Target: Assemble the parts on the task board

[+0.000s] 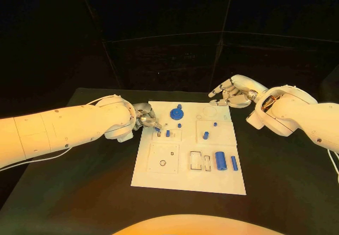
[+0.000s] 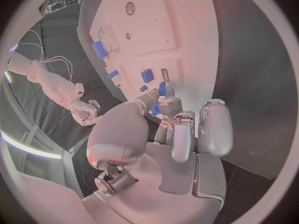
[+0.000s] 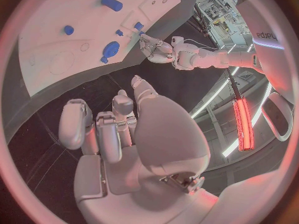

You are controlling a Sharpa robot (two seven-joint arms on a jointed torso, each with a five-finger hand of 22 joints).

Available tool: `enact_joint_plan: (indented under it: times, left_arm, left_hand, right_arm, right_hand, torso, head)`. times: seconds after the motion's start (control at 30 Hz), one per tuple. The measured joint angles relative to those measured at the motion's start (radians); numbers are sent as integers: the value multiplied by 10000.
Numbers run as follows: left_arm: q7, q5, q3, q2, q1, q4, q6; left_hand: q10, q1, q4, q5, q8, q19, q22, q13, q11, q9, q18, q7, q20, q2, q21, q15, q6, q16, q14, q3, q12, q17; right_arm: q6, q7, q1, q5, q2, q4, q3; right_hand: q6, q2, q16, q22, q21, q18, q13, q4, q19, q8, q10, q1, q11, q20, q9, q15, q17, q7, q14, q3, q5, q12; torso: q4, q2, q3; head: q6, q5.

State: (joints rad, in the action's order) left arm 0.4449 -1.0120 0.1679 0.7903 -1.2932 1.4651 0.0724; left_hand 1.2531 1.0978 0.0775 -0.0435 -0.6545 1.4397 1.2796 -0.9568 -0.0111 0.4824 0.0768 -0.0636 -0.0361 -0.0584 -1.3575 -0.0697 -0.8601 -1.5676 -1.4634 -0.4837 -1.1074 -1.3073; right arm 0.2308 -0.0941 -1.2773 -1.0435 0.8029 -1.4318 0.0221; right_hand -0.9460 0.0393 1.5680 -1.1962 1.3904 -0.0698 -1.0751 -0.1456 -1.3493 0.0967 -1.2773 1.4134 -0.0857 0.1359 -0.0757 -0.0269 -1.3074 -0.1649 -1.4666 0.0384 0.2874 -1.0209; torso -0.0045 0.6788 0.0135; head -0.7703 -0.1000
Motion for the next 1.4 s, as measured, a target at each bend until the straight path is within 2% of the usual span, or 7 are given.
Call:
enact_joint_plan:
  times: [0.3,0.83,1.1,1.4]
  left_arm:
    - [3,-284,4,-27,53,13,-81]
    - [8,-584,-12,-34,55,104,-667]
    - [18,-635,-14,-24,52,96,-861]
    - [19,-655,-26,-21,41,99,-971]
  left_hand:
    - [3,0,-17,12,1,0,-15,9,-3,1,0,5,0,0,1,0,-5,0,0,-37,0,0]
    - [32,-7,-17,-7,-46,0,-16,26,-31,13,0,6,0,7,1,1,-7,0,0,-38,0,0]
    - [33,-48,-58,-12,-38,0,-16,25,-30,507,0,-7,0,46,2,1,6,0,-1,-79,0,0]
    - [33,-113,-60,-10,-40,-1,-27,46,-30,567,0,-9,0,77,2,1,7,0,-1,-83,0,0]
  right_arm:
    - [-3,-5,1,6,-8,6,1]
    - [-9,-12,1,10,-12,15,2]
    - [-14,-14,2,10,-11,19,2]
    - [-17,-14,2,10,-20,30,2]
  right_hand:
    - [0,0,0,18,-15,0,16,-32,0,0,0,0,0,0,0,0,0,0,0,-32,0,0]
    - [0,0,0,17,-14,0,14,-32,0,0,0,0,0,0,0,0,1,0,0,-32,0,0]
    - [0,0,0,16,-14,0,14,-32,0,0,0,0,0,0,0,0,1,0,0,-32,0,0]
    - [0,0,0,16,-14,0,14,-32,0,0,0,0,0,0,0,0,1,0,0,-32,0,0]
  torso:
    - [-6,9,1]
    - [-16,14,1]
    - [-15,12,1]
    - [-12,11,-2]
  head:
    - [2,-17]
    - [-35,-1]
    - [-42,-3]
    - [-50,-17]
